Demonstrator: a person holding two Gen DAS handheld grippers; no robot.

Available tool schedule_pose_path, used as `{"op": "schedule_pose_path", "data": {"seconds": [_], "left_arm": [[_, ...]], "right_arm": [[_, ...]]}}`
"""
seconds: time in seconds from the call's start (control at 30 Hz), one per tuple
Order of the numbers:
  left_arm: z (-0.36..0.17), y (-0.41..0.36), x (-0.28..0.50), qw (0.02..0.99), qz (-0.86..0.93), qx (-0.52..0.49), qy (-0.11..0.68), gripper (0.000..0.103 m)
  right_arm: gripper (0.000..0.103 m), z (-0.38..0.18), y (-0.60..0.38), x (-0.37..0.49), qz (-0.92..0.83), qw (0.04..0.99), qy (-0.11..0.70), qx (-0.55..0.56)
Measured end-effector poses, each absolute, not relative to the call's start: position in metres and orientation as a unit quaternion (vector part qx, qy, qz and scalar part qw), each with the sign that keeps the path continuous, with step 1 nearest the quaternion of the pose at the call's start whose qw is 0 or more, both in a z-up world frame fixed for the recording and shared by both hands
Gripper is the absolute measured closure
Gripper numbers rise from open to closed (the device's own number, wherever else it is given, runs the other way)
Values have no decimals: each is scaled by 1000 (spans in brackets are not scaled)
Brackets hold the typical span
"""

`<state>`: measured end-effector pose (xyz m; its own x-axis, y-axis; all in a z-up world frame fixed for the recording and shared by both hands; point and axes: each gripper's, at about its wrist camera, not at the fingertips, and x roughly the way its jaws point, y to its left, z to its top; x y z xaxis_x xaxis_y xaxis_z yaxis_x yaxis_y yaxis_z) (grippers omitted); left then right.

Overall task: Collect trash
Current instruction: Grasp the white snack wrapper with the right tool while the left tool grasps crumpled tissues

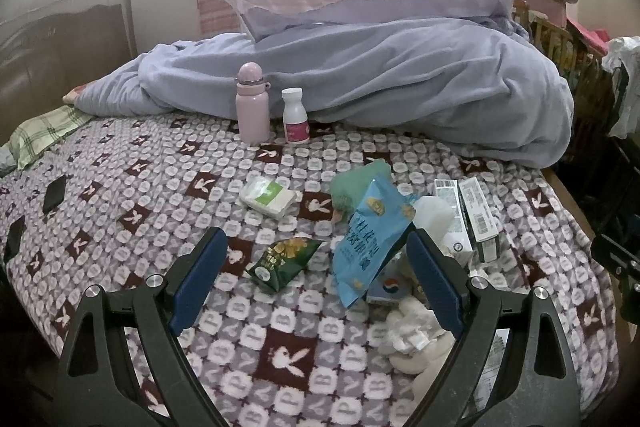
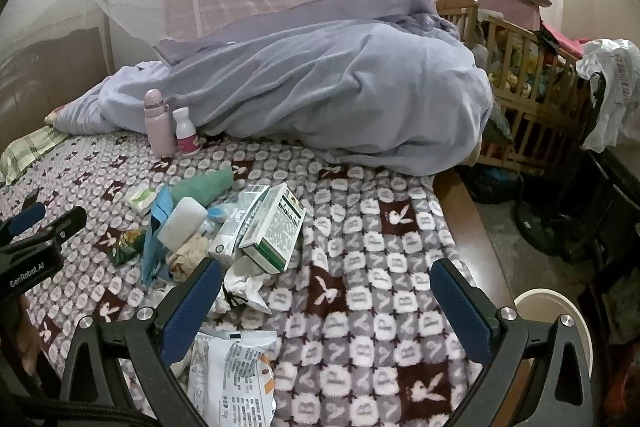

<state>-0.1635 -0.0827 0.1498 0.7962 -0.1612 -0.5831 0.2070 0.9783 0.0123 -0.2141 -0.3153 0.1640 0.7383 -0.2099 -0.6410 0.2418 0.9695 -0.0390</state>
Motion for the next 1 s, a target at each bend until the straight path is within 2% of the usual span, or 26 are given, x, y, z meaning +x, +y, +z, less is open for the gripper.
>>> {"op": "schedule_pose_path", "data": {"seconds": [0.37,0.53,0.77,0.8,0.83,0.9,0.93,1.0], "left_arm": [[129,-77,-165,930,-125,61,340,12],[114,-74,-166,915,-142,68,372,12],[102,-77,-170,888,-178,70,418,12],[100,-77,-170,883,-186,64,426,12],[99,-78,-170,878,-195,56,434,12],[97,-83,-171,869,-210,47,447,12],[95,-87,-172,864,-217,45,451,12],[93,-98,-175,858,-228,48,457,12]], "right_arm": [[0,133,-302,-223,-33,907,417,40],[16,104,-286,-223,18,884,465,40],[18,63,-272,-217,57,849,520,75],[22,58,-271,-217,57,847,523,75],[39,56,-271,-217,53,848,523,72],[48,58,-273,-219,54,856,509,78],[56,59,-274,-219,61,856,506,85],[60,64,-277,-219,64,857,504,87]]}}
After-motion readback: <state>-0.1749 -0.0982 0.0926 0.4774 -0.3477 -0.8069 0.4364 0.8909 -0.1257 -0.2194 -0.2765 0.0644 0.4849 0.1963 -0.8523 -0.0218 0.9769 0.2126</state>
